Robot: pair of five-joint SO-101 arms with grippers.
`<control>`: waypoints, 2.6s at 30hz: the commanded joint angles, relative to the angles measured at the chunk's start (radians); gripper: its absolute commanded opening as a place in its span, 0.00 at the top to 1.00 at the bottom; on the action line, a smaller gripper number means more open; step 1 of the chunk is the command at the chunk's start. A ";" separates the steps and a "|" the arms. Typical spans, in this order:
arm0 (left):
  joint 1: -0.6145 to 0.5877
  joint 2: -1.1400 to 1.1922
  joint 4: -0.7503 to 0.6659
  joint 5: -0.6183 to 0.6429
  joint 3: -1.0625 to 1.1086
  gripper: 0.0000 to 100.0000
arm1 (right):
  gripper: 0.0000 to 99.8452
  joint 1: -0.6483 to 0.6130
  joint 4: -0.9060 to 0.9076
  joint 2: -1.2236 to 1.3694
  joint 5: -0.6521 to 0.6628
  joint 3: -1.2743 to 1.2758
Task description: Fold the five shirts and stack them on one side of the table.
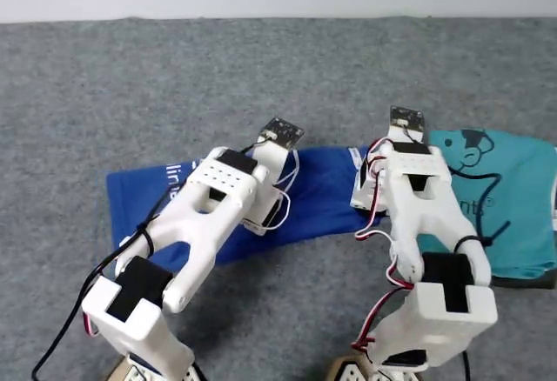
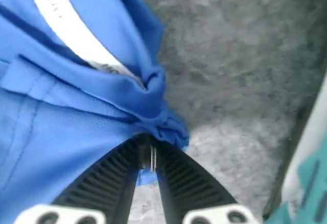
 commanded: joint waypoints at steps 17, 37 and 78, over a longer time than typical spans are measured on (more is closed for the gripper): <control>0.072 -0.009 0.287 0.000 -0.321 0.89 | 0.99 0.033 0.010 -0.177 0.005 -0.002; 0.153 0.227 0.190 0.008 -0.294 0.89 | 0.99 -0.056 0.024 -0.142 -0.035 0.064; -0.074 -0.210 0.405 -0.048 -0.295 0.92 | 0.99 -0.084 0.013 -0.331 -0.034 0.063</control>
